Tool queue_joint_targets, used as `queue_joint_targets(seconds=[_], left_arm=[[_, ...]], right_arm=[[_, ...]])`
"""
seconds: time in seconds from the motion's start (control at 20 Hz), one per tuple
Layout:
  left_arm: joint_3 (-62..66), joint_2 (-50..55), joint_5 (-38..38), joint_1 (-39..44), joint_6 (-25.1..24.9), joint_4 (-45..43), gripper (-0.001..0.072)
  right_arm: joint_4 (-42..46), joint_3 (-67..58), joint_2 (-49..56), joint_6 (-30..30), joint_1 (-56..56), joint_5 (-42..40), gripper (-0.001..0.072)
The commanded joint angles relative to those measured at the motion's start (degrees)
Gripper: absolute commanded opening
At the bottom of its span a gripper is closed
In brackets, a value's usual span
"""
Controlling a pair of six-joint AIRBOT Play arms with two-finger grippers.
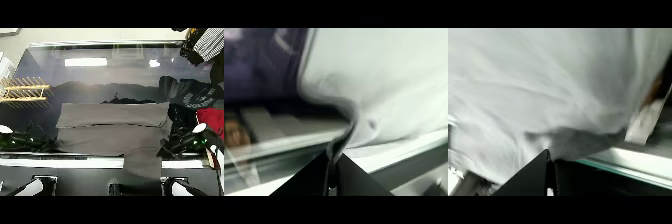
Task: Fold the clothes and pants, and hang the long-sleeved shirts on hangers.
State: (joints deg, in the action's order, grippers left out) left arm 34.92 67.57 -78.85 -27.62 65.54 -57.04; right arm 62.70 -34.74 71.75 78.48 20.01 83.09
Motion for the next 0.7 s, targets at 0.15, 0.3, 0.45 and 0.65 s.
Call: queue_joint_targets(seconds=[0.15, 0.3, 0.45, 0.65], left_arm=[[18.67, 7.98, 1.01, 5.84, 5.62, 0.74, 0.0023], [30.25, 17.84, 1.27, 9.88, 7.87, 0.90, 0.0024], [42.32, 26.18, 0.00, 11.78, 10.67, 1.88, 0.0024], [52.65, 34.16, -1.25, 14.01, 12.11, 2.62, 0.0024]], right_arm=[[-1.20, -24.52, 4.35, 8.74, 0.02, -6.34, 0.0036], [-5.22, -32.74, 11.67, 9.84, 0.02, -9.64, 0.0036], [-7.13, -39.23, 18.56, 10.86, 0.00, -12.24, 0.0036], [-7.98, -43.69, 25.49, 9.97, -4.00, -15.04, 0.0038]])
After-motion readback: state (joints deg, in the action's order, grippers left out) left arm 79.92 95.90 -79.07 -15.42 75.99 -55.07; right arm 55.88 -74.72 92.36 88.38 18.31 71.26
